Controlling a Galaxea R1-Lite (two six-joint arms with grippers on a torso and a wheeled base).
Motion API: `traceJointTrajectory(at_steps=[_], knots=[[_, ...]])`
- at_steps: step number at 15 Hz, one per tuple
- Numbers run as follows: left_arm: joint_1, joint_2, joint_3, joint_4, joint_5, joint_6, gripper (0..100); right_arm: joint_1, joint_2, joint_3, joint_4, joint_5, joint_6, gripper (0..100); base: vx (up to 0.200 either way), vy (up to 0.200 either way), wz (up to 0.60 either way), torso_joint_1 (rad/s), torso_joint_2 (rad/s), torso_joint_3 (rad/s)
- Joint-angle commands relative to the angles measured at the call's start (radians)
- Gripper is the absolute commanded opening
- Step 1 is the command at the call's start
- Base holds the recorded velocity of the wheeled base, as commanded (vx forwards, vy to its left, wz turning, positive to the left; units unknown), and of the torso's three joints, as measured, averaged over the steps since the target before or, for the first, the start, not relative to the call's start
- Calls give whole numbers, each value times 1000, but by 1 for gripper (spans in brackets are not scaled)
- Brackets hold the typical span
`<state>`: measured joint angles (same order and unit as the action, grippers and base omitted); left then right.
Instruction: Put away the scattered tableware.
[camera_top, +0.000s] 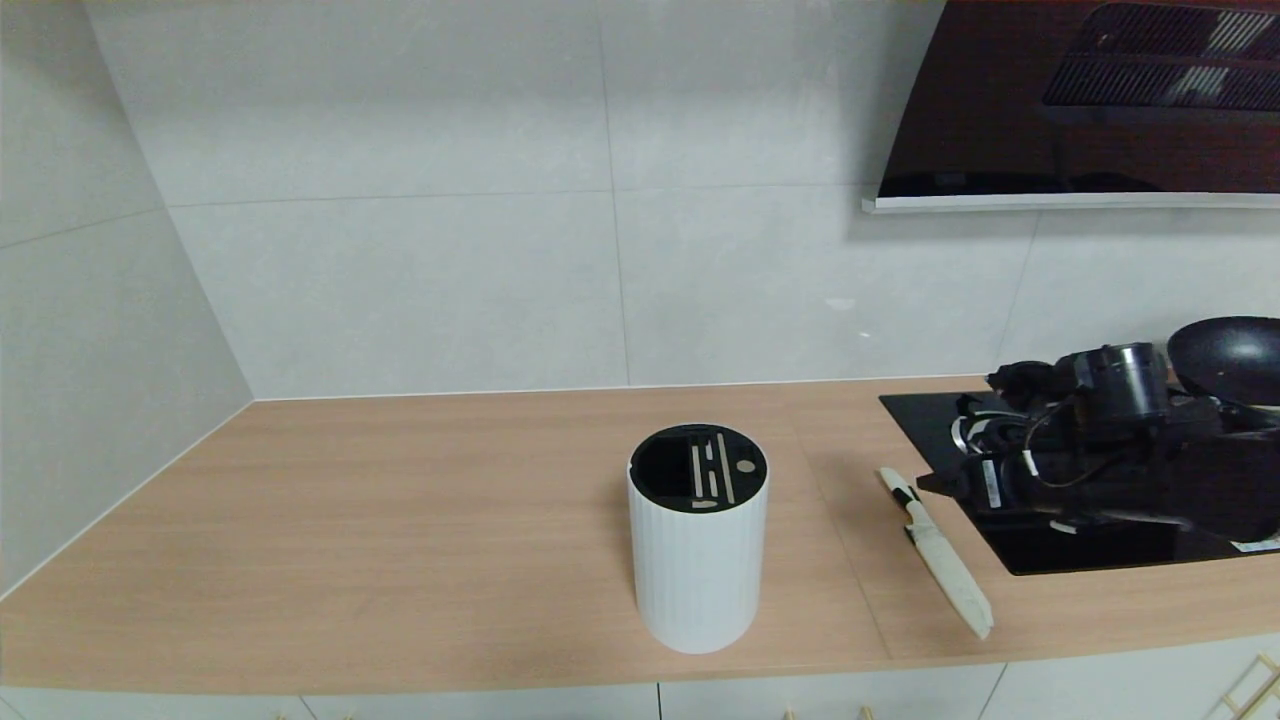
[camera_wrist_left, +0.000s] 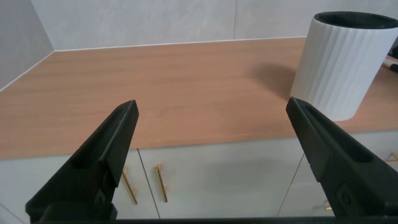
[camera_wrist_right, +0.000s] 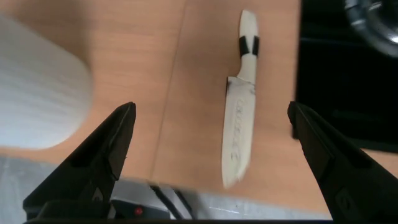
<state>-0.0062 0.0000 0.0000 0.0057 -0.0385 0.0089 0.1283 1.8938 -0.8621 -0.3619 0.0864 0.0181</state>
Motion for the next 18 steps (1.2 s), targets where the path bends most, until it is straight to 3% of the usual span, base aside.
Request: traceJointTrajectory(at_steps=[1, 6, 18], knots=[[0, 0, 0, 0, 0, 0, 100, -1, 212, -15, -78, -7, 0, 100, 0, 0, 0, 0, 0, 0], [0, 0, 0, 0, 0, 0, 100, -21, 360, -48, -219, -50, 6, 100, 0, 0, 0, 0, 0, 0], [0, 0, 0, 0, 0, 0, 100, -39, 501, -147, -270, -88, 8, 100, 0, 0, 0, 0, 0, 0]])
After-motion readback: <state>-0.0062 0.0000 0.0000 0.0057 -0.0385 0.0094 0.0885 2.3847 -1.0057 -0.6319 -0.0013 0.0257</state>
